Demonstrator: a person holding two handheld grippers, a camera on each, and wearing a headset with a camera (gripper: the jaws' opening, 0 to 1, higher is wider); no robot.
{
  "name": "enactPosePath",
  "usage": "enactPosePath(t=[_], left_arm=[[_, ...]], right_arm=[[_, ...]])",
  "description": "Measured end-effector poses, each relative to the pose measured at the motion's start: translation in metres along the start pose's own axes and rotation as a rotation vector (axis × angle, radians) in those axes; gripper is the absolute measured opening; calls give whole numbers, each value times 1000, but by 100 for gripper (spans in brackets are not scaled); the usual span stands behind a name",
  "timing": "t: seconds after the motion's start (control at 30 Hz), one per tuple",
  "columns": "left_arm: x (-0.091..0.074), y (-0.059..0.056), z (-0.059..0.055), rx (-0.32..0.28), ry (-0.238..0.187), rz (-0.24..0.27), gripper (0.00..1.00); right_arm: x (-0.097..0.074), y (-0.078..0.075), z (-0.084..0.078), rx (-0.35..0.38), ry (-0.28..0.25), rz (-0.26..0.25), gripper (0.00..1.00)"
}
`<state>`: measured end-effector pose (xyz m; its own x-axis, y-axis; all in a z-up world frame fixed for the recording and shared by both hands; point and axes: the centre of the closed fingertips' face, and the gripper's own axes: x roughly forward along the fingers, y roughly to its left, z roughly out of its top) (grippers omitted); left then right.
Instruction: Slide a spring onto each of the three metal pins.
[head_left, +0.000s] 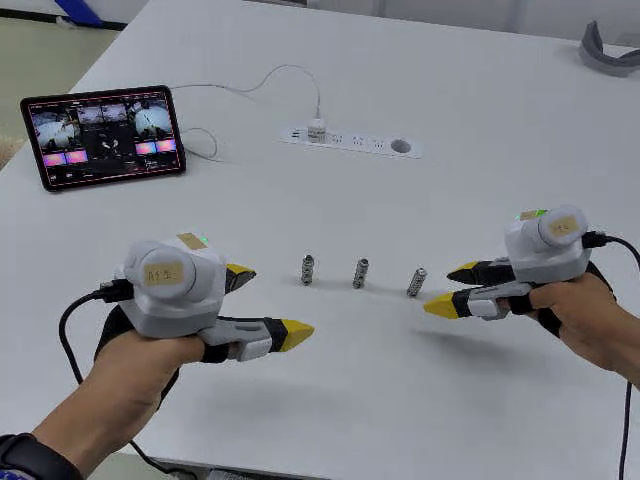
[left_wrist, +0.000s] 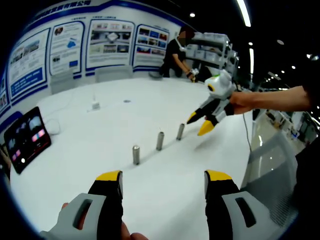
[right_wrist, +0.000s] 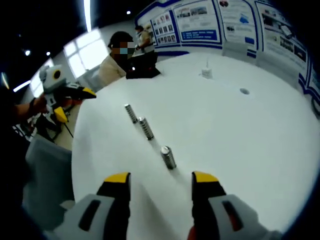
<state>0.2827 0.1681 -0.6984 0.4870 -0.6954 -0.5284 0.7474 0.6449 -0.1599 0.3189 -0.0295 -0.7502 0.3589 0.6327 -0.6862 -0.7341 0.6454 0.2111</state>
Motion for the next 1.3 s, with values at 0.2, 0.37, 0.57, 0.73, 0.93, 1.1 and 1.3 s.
enactPosePath(t=[0.2, 0.37, 0.57, 0.73, 0.93, 1.1, 1.3], left_arm=[[0, 3, 1, -5, 0, 6, 69], [0, 6, 3, -11, -6, 9, 68], [0, 10, 3, -12, -7, 15, 69], [0, 12, 5, -14, -8, 14, 71], [1, 14, 6, -21, -13, 13, 73], [2, 14, 5, -23, -7, 8, 75], [2, 14, 4, -27, -3, 7, 77]], right_arm=[[-6, 3, 2, 33, -49, -17, 55], [-10, 10, -4, 33, -48, -19, 61], [-16, 16, -5, 58, -84, -30, 64], [-19, 23, -6, 82, -113, -33, 68], [-21, 27, -13, 112, -136, -55, 75], [-26, 29, -17, 157, -178, -66, 77], [-32, 36, -24, 192, -208, -78, 79]])
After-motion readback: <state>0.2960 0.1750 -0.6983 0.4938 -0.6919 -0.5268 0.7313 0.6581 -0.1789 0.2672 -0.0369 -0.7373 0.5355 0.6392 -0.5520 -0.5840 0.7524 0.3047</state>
